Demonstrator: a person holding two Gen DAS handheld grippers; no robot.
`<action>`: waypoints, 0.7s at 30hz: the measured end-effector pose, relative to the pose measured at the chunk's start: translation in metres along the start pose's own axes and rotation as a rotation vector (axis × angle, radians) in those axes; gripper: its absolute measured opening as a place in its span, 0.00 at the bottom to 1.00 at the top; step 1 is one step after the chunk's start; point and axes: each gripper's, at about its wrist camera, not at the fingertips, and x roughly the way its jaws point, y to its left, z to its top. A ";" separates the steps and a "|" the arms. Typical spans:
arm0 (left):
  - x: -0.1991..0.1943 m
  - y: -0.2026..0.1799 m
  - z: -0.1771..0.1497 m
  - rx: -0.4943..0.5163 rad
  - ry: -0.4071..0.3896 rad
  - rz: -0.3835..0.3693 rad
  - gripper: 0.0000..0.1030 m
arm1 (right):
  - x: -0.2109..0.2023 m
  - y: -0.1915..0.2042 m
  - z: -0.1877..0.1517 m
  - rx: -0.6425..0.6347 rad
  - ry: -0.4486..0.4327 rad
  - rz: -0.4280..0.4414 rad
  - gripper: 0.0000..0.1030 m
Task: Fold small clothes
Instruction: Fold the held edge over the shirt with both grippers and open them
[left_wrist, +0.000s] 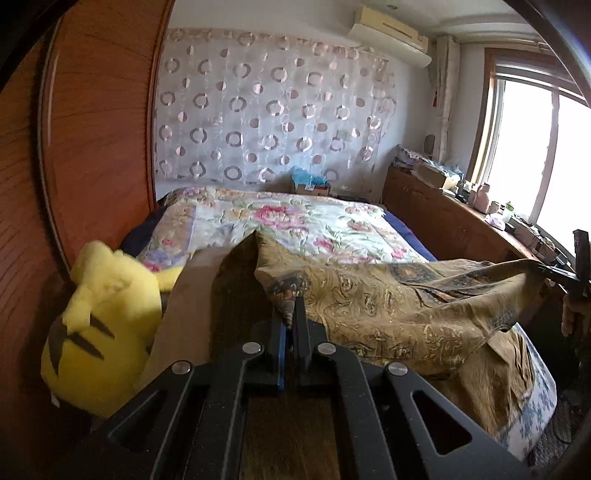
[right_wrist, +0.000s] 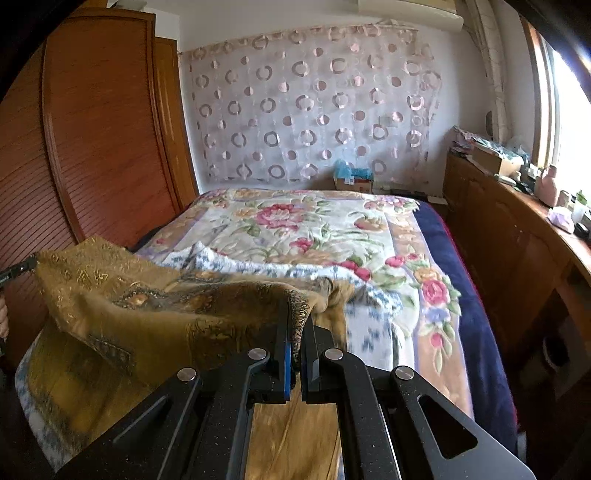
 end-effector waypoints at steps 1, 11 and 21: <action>-0.002 0.001 -0.006 -0.002 0.005 -0.001 0.03 | -0.007 0.002 -0.007 0.002 0.000 0.002 0.03; -0.023 0.003 -0.060 -0.023 0.053 0.007 0.03 | -0.061 0.018 -0.064 0.012 0.039 -0.003 0.03; -0.034 -0.003 -0.084 -0.027 0.085 0.007 0.03 | -0.062 0.021 -0.077 0.047 0.127 -0.016 0.03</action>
